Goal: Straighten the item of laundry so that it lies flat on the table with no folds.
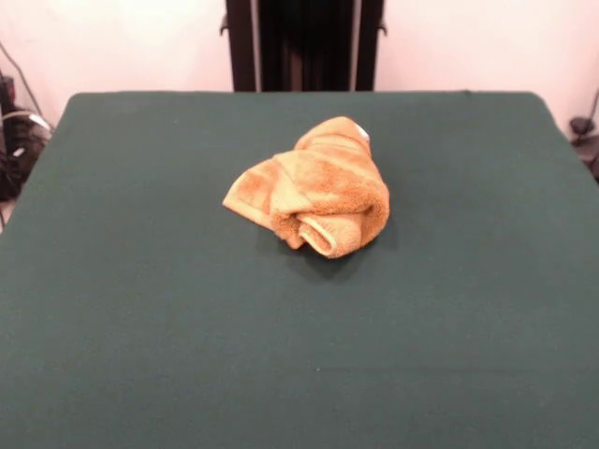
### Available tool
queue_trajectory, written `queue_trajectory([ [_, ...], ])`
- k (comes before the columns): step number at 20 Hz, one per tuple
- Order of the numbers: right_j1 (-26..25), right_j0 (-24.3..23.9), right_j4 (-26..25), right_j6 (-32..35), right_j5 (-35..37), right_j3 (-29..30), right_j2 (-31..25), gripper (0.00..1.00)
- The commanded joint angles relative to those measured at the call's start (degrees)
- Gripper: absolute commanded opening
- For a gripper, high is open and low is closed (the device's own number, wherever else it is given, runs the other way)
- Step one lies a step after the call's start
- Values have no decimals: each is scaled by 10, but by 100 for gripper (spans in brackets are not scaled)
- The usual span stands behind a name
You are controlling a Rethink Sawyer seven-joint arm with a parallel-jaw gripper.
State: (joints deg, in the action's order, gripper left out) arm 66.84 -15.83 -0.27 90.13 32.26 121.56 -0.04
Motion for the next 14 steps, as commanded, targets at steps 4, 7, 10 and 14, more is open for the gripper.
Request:
queue_trajectory([
  [4,-91,-20,-52,-11,-29,-32,-69,0],
  [7,-109,-31,-59,-12,-39,-41,-75,0],
  [10,-125,-47,-64,-17,-50,-48,-84,0],
  [14,-143,-74,-83,-27,-61,-61,-98,0],
])
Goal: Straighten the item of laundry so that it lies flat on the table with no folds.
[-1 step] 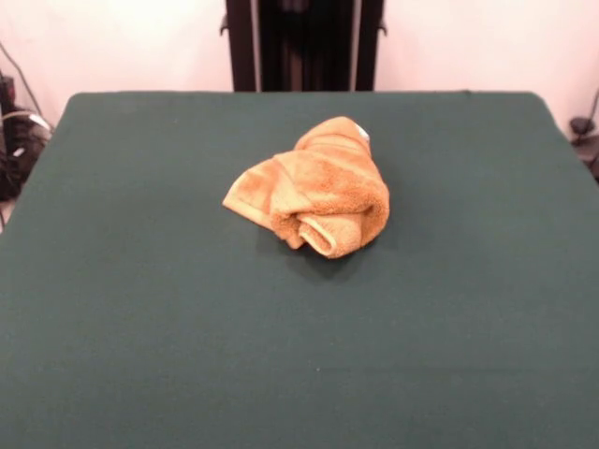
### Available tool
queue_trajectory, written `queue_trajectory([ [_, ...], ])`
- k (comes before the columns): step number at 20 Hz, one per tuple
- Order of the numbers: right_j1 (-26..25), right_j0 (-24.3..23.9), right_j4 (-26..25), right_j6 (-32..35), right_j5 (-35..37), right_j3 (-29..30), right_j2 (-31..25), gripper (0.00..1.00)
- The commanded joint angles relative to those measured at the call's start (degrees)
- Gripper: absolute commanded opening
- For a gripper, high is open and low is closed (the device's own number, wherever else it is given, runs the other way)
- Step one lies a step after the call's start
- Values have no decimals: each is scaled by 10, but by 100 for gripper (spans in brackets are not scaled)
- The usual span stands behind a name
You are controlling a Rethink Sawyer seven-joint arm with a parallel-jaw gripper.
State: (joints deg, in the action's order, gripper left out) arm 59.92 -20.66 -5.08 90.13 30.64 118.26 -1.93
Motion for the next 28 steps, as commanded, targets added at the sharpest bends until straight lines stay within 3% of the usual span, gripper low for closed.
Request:
queue_trajectory([
  [1,-78,-30,-41,-29,-45,-34,-82,0],
  [15,-151,-100,-87,-45,-30,-123,-131,0],
  [19,-173,-140,-111,-92,-44,-132,-188,0],
  [23,-198,-152,-124,-90,-31,-159,-217,0],
  [28,-195,-184,-145,-115,-26,-157,-273,0],
])
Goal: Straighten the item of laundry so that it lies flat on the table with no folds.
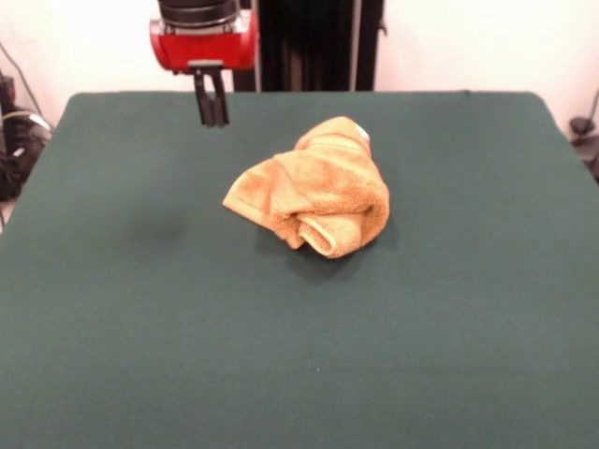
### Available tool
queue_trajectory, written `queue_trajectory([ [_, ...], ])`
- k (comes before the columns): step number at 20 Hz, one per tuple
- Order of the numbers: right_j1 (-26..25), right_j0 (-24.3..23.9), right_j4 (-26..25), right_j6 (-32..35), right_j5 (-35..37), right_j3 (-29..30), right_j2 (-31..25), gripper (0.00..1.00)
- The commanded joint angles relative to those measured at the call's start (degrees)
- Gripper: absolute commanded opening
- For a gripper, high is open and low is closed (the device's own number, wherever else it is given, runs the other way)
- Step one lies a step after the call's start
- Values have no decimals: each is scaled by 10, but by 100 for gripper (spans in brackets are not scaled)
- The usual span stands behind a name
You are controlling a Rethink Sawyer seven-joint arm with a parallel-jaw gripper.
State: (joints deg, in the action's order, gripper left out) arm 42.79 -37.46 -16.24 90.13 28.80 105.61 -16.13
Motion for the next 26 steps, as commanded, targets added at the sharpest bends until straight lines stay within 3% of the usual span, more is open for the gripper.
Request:
queue_trajectory([
  [1,-24,-25,-39,-123,-7,-27,-145,0],
  [10,-42,-37,-69,-91,1,-52,-177,0],
  [11,-44,-40,-76,-83,6,-55,-184,100],
  [26,-53,-43,-104,-73,32,-81,-190,100],
])
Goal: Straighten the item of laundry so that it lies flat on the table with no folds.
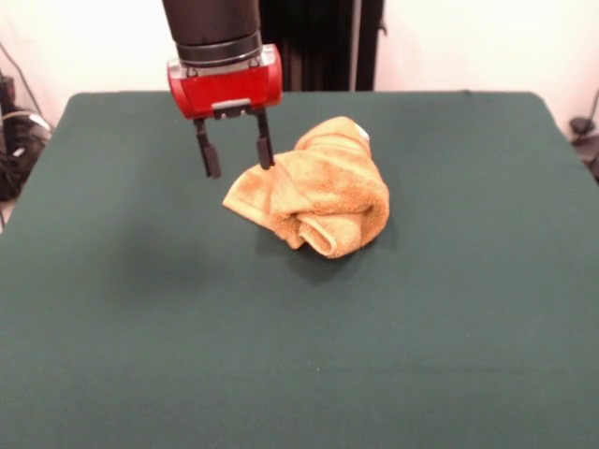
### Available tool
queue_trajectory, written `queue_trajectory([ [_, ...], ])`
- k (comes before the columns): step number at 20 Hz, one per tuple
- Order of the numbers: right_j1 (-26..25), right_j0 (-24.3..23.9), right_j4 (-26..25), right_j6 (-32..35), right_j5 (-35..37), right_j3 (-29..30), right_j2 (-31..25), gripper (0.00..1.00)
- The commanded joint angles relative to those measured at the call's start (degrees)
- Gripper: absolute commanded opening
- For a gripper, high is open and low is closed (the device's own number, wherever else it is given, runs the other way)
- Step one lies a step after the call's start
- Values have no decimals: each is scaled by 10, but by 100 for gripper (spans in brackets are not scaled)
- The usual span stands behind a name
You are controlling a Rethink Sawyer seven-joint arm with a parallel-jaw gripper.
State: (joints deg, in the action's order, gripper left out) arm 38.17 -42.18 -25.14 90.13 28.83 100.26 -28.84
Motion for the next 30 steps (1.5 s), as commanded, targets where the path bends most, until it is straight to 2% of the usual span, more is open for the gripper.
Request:
queue_trajectory([
  [1,-9,5,-14,-74,37,-34,-63,100],
  [11,-18,2,-17,-74,56,-46,-56,100],
  [18,-45,55,-21,-54,131,-108,-15,100],
  [22,-48,51,-17,-57,137,-105,-25,100],
  [26,-55,56,-14,-67,206,-105,-14,100],
  [30,-82,77,-41,-65,237,-128,8,100],
])
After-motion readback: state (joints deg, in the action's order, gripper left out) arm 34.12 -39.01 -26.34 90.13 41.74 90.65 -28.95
